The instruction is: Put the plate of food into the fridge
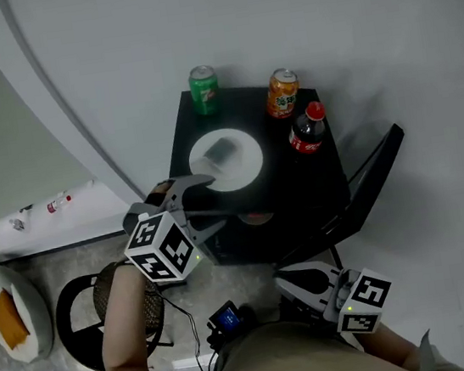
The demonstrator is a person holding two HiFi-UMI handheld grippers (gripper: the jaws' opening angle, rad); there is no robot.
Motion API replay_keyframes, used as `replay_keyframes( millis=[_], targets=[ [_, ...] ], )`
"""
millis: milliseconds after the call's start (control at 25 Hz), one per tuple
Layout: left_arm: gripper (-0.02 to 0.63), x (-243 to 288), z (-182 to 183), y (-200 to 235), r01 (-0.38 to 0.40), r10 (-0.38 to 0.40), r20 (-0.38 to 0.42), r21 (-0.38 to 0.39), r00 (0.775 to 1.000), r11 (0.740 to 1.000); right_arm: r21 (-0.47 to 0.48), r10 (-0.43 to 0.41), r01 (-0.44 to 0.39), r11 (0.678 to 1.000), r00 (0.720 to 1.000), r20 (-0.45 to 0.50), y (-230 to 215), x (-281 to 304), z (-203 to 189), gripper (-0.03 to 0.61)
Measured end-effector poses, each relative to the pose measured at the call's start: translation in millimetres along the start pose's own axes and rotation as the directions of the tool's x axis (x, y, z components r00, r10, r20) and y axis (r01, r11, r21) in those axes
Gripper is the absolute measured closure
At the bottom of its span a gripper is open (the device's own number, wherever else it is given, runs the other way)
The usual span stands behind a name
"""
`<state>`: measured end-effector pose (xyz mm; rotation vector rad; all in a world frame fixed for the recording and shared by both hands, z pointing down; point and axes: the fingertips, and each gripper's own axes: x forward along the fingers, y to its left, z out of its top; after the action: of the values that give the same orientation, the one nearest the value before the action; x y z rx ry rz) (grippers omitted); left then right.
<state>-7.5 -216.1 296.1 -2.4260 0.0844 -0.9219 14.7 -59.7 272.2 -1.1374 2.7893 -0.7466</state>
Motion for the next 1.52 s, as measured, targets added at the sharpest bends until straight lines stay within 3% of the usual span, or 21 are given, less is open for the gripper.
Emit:
replay_keyframes(
  millis=[520,1120,1520],
  targets=[
    [0.321,18,-10,-2,0.105,-0.101,-0.115,0.027,0.988,0.994,0.028,0.005,-0.005,1.0,1.0,-0.001,-13,-6,-3,0.557],
    [0.323,10,8,-21,0.123,-0.122,-0.065,0.001,0.99,0.992,0.055,0.013,-0.013,0.998,1.0,0.006,-13,-6,-6,0.557],
    [0.322,13,1,-17,0.043,-0.034,-0.108,0.082,0.994,0.996,0.061,0.021,-0.021,0.998,1.0,0.001,-12,-2,-6,0.557]
  ],
)
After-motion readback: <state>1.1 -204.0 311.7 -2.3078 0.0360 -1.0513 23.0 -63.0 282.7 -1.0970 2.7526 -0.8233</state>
